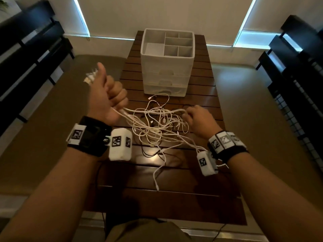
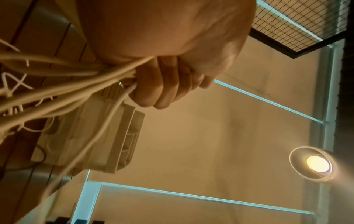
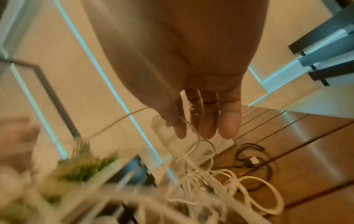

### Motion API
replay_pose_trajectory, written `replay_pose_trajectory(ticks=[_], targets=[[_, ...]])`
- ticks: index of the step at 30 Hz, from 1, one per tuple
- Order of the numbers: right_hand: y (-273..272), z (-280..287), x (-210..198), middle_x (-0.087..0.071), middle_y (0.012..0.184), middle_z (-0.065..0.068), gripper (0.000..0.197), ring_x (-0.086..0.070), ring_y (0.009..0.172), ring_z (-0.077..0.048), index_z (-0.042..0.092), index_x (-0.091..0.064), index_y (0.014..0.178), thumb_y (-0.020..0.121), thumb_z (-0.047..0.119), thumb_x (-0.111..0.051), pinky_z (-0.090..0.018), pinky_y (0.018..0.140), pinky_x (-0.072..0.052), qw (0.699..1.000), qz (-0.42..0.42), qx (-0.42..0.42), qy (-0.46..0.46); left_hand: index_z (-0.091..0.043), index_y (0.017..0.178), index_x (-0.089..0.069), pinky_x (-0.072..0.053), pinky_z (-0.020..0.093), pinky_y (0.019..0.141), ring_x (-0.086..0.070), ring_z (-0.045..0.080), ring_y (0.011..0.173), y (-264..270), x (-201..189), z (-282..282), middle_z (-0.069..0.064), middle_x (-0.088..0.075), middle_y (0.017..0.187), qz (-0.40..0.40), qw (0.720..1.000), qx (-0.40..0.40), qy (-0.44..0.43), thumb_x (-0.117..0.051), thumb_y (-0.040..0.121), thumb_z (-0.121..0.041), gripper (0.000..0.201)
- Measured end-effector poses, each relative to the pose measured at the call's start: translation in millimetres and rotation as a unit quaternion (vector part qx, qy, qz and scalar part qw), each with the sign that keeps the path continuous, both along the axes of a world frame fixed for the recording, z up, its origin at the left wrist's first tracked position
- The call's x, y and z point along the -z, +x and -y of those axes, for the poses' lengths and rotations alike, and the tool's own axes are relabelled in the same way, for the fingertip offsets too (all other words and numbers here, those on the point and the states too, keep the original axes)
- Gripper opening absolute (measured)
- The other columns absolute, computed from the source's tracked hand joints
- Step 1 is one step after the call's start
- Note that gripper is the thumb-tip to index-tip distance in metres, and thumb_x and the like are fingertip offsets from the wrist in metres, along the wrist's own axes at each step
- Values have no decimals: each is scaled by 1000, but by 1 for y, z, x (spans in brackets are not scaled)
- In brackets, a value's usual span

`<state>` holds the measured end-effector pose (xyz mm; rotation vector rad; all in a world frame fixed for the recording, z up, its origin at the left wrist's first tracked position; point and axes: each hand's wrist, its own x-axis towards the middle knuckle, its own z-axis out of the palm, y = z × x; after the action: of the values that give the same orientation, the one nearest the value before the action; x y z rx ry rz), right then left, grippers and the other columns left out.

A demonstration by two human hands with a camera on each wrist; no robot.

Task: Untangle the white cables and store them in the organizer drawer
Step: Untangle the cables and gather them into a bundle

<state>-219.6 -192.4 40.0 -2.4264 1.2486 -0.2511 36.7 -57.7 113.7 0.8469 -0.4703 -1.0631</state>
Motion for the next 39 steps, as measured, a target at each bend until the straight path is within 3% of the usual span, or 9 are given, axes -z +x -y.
replay_pose_trajectory(ticks=[4, 7, 12, 18, 21, 24, 29, 34, 39], targets=[[3, 9, -59, -71, 91, -9, 21, -74, 70, -25, 15, -69, 99, 107, 30, -56, -44, 58, -62, 958, 268, 9, 106, -23, 65, -23, -15, 21, 35, -13, 10, 42, 4, 9, -11, -6, -17, 52, 58, 997, 8, 55, -39, 104, -67, 61], [11, 7, -102, -73, 100, -8, 12, -76, 84, -20, 11, -70, 104, 102, 22, -65, -32, 67, -63, 917, 395, -41, 42, -24, 67, -25, -14, 23, 36, -12, 12, 45, -3, 19, -14, -5, -18, 56, 96, 992, -1, 84, -38, 102, -70, 58], [13, 24, -105, -55, 97, 10, 13, -55, 85, 4, 16, -71, 95, 95, 28, -74, -6, 74, -42, 960, 254, -37, -114, -23, 68, -27, -20, 21, 33, -19, 9, 40, 2, 26, -24, -4, -21, 55, 98, 989, -36, 101, -34, 101, -71, 58], [42, 7, -88, -66, 84, 9, 9, -59, 77, -6, 20, -80, 97, 97, 26, -73, -26, 73, -42, 983, 40, -169, -56, -25, 75, -61, -29, 21, 43, -34, 7, 49, -23, 27, -13, -11, -42, 58, 259, 948, -39, 181, -57, 97, -65, 46], [62, -3, -86, -71, 92, -1, 19, -64, 83, -14, 16, -74, 114, 95, 18, -72, -27, 70, -42, 980, 50, -176, -76, -20, 104, -75, -48, 17, 57, -63, -1, 63, -45, 18, -2, -15, -70, 70, 400, 906, 15, 141, -68, 99, -42, 24], [68, -7, -88, -62, 89, 5, 30, -60, 78, -7, 16, -59, 119, 93, 15, -73, -23, 65, -46, 976, 134, -170, -38, -18, 102, -77, -54, 22, 69, -71, 7, 80, -51, 17, 5, -6, -77, 87, 494, 861, 42, 108, -70, 99, -33, 17], [71, -3, -69, -51, 106, 3, 23, -51, 87, -4, 20, -62, 102, 92, 38, -74, -16, 74, -41, 976, 159, -145, -24, -14, 79, -65, -35, 17, 46, -41, 1, 43, -35, 11, -4, -14, -49, 49, 368, 922, -62, 102, -58, 106, -36, 35], [79, 7, -12, -52, 136, -10, 64, -59, 119, -27, 27, -54, 146, 89, 45, -78, -37, 97, -51, 989, -20, -104, 99, -26, 74, -65, -18, 23, 41, -24, 8, 44, -25, 0, -16, -7, -32, 56, 225, 973, 17, 55, -54, 106, -44, 38], [83, 5, 17, -72, 103, 0, 32, -66, 77, -13, 29, -66, 135, 104, 33, -61, -29, 64, -54, 971, 63, -90, 210, -23, 77, -64, -24, 17, 38, -25, 6, 42, -25, -1, -18, -6, -32, 56, 193, 980, 34, 30, -53, 104, -44, 35]])
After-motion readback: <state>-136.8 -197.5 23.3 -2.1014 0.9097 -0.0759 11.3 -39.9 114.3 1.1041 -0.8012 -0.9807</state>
